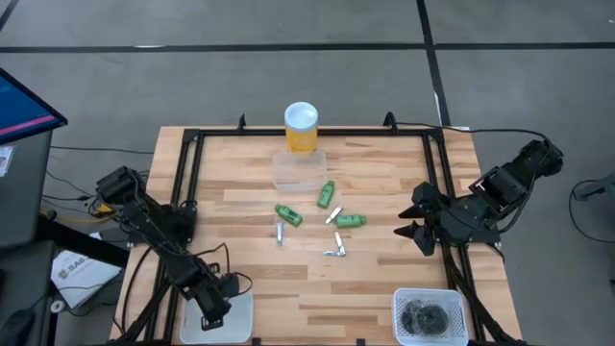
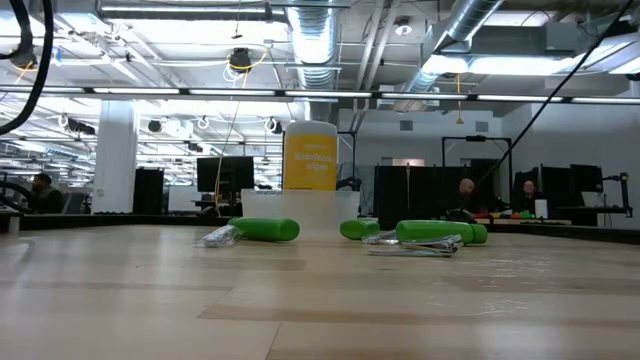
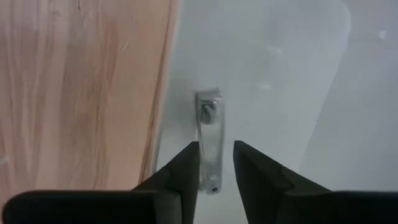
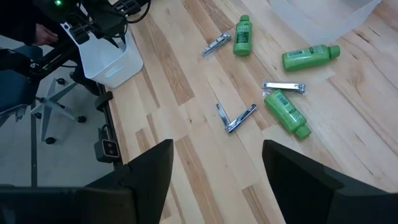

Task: Pick & Place Travel size toiletries
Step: Put the silver nail cutter into the left white bin

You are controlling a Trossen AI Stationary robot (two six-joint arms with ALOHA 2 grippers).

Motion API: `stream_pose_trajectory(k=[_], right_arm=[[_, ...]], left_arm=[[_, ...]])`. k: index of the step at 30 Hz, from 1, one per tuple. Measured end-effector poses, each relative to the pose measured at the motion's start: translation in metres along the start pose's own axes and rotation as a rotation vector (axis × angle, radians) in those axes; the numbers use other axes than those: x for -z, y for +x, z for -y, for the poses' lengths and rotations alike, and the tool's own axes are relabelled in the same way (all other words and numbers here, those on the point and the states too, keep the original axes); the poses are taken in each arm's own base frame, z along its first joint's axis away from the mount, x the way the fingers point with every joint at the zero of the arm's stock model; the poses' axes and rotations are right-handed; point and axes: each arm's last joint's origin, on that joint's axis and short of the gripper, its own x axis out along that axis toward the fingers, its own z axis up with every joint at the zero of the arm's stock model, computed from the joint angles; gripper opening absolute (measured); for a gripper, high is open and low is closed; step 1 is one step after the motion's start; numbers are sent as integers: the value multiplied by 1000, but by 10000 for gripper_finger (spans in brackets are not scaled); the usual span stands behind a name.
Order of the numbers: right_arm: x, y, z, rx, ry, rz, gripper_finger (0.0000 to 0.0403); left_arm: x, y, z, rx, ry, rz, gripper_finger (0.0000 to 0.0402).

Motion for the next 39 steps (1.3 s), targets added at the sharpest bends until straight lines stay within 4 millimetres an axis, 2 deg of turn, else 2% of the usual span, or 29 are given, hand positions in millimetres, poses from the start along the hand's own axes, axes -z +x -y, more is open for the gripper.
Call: stream_pose_trajectory(k=[5, 8, 12, 15, 17, 20, 22, 24, 27, 30, 33, 39], right_arm=[[0, 0, 0, 0, -1, 0, 240], [0, 0, 0, 0, -1, 0, 240], [0, 0, 0, -1, -10, 0, 240], [0, 0, 0, -1, -17, 0, 240], [0, 0, 0, -2, -17, 0, 240], [0, 0, 0, -2, -17, 0, 240], [0, 0, 0, -2, -17, 1, 240], [0, 0, 0, -2, -17, 0, 240], [0, 0, 0, -4, -16, 1, 240], [0, 0, 0, -4, -8, 2, 240], [0, 0, 0, -4, -9, 2, 240], [0, 0, -1, -4, -17, 2, 240]], left_arm=[[-1, -2, 0, 23, -18, -25, 137], [-5, -19, 0, 124, -49, -81, 159], [-13, -75, -1, 326, -103, 14, 170], [-16, -120, -18, 438, -227, 202, 169], [-18, -148, -34, 492, -348, 385, 167], [-24, -176, -59, 504, -506, 634, 166], [-32, -183, -72, 474, -567, 727, 166], [-44, -182, -82, 418, -569, 761, 167], [-68, -168, -92, 315, -578, 731, 168], [-94, -144, -102, 209, -628, 660, 168], [-115, -118, -116, 119, -773, 575, 169], [-139, -74, -132, -33, -964, 497, 169]])
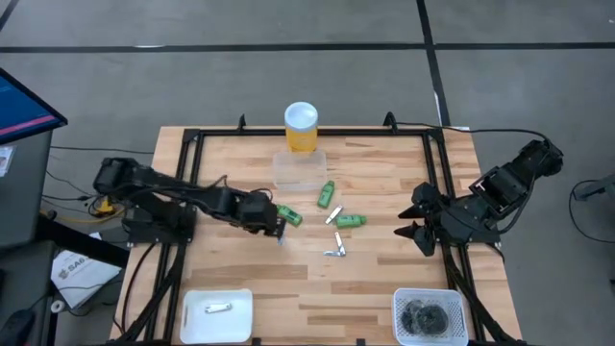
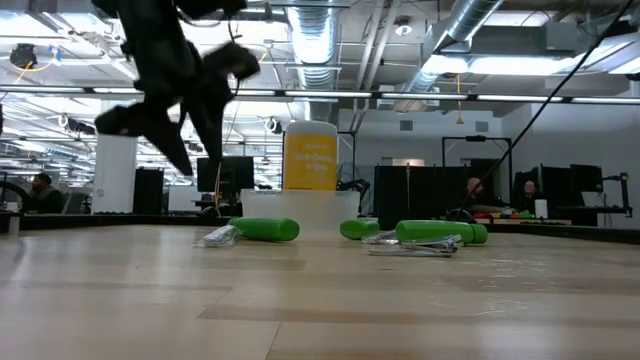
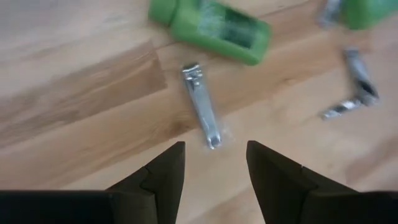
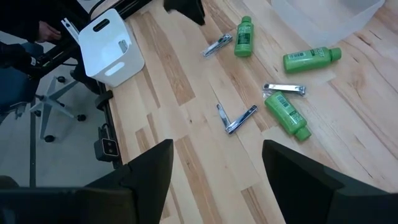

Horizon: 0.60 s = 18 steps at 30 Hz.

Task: Pick & Place Travel size toiletries
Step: Put the silver nail cutter into the left white bin

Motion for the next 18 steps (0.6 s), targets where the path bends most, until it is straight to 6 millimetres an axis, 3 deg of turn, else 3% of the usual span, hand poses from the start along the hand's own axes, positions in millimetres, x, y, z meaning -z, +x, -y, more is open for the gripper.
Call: stream_pose_trajectory(k=[10, 18], right_arm=[[0, 0, 0, -3, -43, 4, 240], [0, 0, -1, -4, -60, 4, 240]], left_arm=[[0, 30, 2, -68, -112, 31, 169], [-9, 51, 8, -31, -88, 37, 174]])
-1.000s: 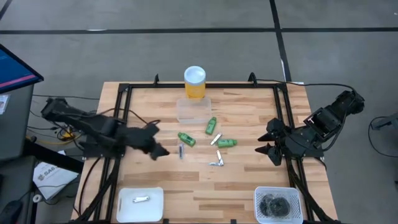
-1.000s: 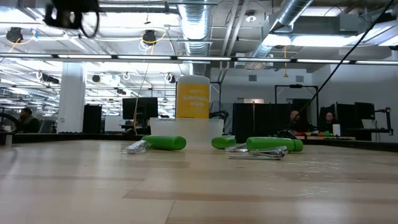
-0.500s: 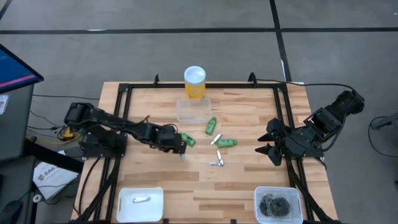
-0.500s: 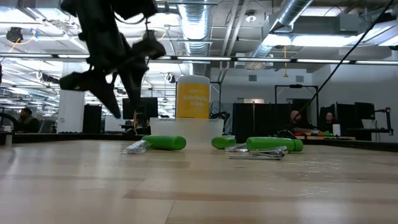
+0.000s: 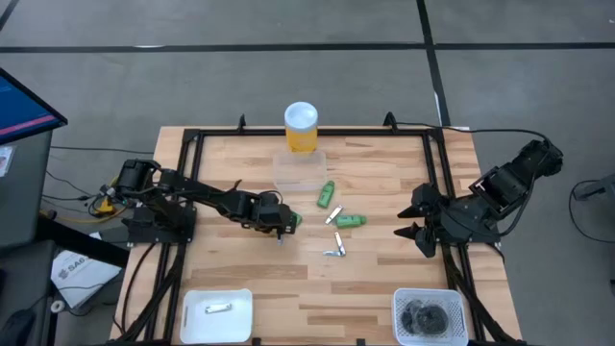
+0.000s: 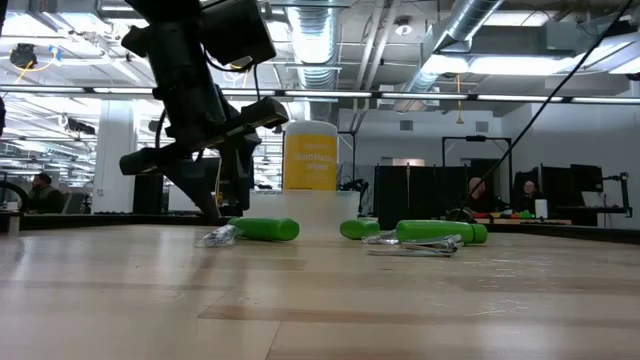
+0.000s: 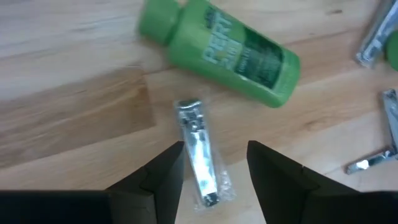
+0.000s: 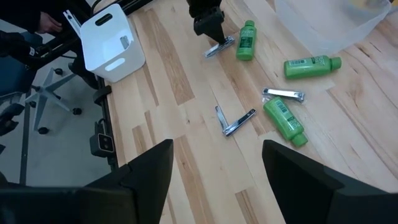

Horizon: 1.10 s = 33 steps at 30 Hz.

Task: Pick & Place Travel size toiletries
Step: Put the silver nail cutter into the left white bin

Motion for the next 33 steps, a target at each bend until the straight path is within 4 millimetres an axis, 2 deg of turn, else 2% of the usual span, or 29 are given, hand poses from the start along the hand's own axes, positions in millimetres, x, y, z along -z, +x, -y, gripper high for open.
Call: stream_pose_trajectory(k=[13, 18, 26, 33], right_arm=[[4, -2, -3, -25, -24, -15, 240], [4, -2, -3, -25, -24, -15, 240], [5, -2, -4, -37, -23, -30, 240], [5, -3, -3, -39, -37, -29, 240]], left_arm=[[0, -1, -1, -4, 29, -7, 255], [1, 11, -3, -44, 22, -11, 271], [1, 27, -8, -110, -37, -49, 257], [2, 30, -14, -175, -34, -90, 191]])
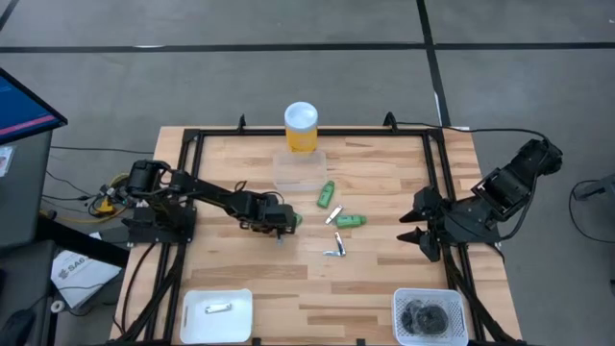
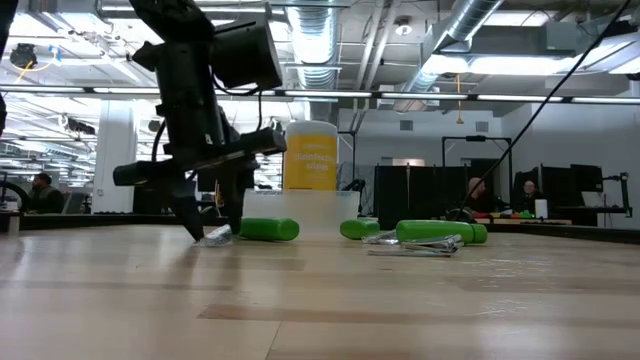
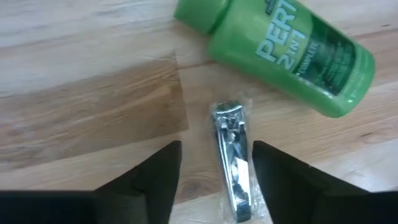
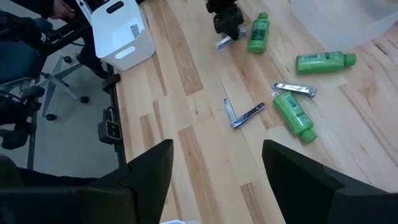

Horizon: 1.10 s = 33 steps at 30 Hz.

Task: Pick & Place Travel size toiletries
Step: Put the silver nail cutter into the left white bin

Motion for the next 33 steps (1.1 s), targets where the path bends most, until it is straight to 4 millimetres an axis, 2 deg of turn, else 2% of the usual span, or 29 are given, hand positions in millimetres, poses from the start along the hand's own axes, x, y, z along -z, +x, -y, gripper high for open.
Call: stream_pose_trajectory(k=[13, 16, 21, 26, 33], right_arm=[[0, -2, 2, -4, 1, 5, 240], [-1, -1, 2, 2, 6, 7, 240], [-2, -1, 3, 6, 4, 9, 240], [-3, 0, 4, 11, 10, 12, 240], [-3, 0, 4, 11, 8, 12, 240]], left_arm=[[-1, -2, -5, -23, 2, -14, 53], [-2, -9, -4, -1, 5, -13, 42], [-3, -23, -10, -7, 2, -8, 46], [0, -53, -8, 113, 55, -4, 46], [14, -121, -18, 379, 213, 21, 46]])
